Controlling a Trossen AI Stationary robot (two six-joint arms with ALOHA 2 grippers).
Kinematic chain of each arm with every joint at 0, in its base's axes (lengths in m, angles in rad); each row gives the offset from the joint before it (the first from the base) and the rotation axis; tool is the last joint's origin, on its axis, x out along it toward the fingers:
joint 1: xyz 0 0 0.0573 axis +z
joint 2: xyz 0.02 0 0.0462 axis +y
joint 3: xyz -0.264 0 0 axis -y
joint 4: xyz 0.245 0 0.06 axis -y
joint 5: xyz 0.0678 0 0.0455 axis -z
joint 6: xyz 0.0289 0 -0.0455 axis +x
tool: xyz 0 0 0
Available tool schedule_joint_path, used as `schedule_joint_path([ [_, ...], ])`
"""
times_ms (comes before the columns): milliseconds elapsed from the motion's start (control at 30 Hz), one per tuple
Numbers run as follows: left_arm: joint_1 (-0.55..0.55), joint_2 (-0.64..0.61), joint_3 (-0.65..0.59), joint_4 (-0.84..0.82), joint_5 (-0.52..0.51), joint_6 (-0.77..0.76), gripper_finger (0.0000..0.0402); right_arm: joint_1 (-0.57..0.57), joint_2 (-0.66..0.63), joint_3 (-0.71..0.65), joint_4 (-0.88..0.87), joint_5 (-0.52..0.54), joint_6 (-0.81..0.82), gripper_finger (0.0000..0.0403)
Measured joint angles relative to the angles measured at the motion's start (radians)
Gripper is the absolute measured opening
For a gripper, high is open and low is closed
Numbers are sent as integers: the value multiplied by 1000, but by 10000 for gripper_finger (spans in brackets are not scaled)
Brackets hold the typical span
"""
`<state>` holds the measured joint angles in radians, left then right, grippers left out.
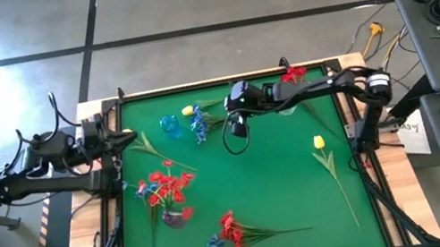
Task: Sort flowers into vase by color
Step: Put the top right blue flowers into the transparent vase
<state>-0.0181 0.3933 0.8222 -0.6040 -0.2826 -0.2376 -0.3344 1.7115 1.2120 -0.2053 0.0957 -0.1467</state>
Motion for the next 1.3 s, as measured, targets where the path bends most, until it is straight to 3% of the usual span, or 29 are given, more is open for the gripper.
schedule_joint_path([
  [333, 0, 21, -63, 118, -33, 20, 0, -72, 201, 78, 18, -85, -15, 366],
  [800, 0, 33, -66, 160, -33, 35, 0, -73, 298, 110, 30, -152, -37, 360],
  [1000, 0, 36, -66, 161, -33, 62, 0, -72, 298, 110, 32, -158, -29, 308],
  [1300, 0, 50, -66, 169, -33, 71, 0, -71, 299, 110, 32, -184, -8, 184],
])
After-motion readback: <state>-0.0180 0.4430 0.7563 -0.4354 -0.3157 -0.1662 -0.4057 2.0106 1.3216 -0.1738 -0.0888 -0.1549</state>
